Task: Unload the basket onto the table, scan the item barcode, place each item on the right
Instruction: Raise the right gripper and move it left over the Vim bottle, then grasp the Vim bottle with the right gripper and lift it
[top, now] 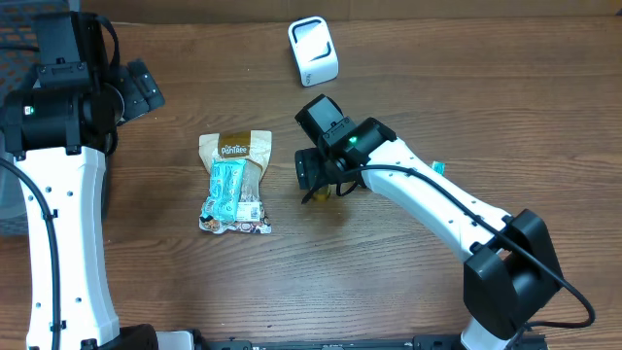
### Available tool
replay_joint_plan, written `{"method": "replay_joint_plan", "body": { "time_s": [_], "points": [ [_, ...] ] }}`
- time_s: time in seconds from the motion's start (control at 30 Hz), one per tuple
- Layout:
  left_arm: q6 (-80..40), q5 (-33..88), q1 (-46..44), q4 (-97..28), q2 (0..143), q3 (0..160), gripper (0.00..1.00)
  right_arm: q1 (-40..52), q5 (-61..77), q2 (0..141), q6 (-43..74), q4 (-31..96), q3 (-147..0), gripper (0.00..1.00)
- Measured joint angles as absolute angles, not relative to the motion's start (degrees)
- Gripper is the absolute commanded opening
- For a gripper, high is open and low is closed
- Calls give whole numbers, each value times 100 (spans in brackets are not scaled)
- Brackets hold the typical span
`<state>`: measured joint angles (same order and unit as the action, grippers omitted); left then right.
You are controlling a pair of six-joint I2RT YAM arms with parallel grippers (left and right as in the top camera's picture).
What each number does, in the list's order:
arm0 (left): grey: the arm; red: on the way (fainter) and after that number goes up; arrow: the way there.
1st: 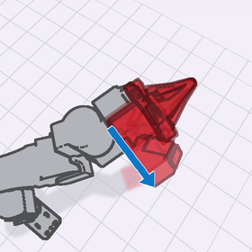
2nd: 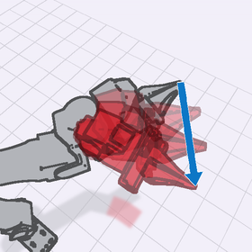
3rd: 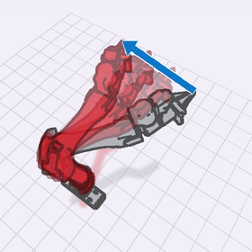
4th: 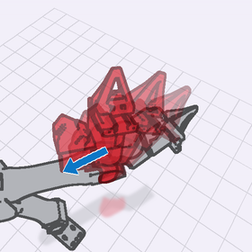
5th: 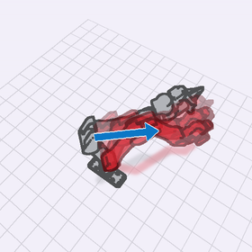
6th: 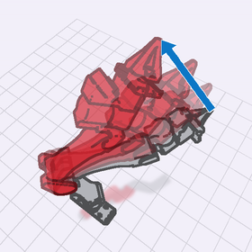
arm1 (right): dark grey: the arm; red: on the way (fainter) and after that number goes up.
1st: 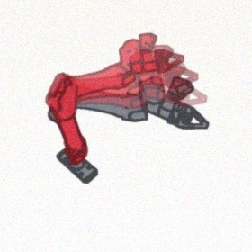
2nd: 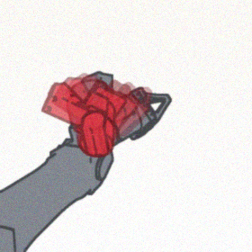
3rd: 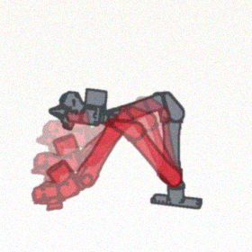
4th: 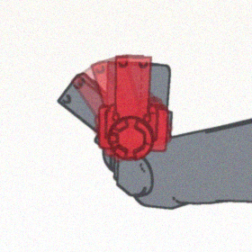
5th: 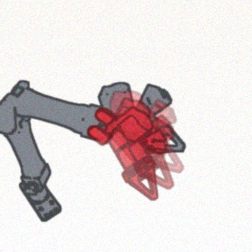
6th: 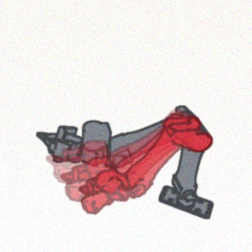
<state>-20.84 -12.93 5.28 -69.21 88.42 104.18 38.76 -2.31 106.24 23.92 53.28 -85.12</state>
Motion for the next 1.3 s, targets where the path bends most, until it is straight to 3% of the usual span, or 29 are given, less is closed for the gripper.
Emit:
{"method": "replay_joint_plan", "body": {
  "time_s": [0.17, 0.3, 0.37, 0.77, 1.3],
  "points": [
    [-2084, -1293, 528, -6919, 8842, 10418, 100, 3879, -209, 10637, 2405, 5310, -8512, 59],
    [-2084, -1293, 530, -6919, 8842, 10420, 99, 3876, -189, 10637, 2388, 5315, -8512, 41],
    [-2084, -1293, 530, -6919, 8842, 10418, 99, 3876, -185, 10637, 2397, 5317, -8512, 38],
    [-2084, -1293, 528, -6921, 8842, 10418, 100, 3535, 823, 10556, 2399, 5365, -8534, 34],
    [-2084, -1293, 528, -6919, 8842, 10418, 100, 2014, 4770, 9349, 674, 7041, -8552, 41]
  ]
}}
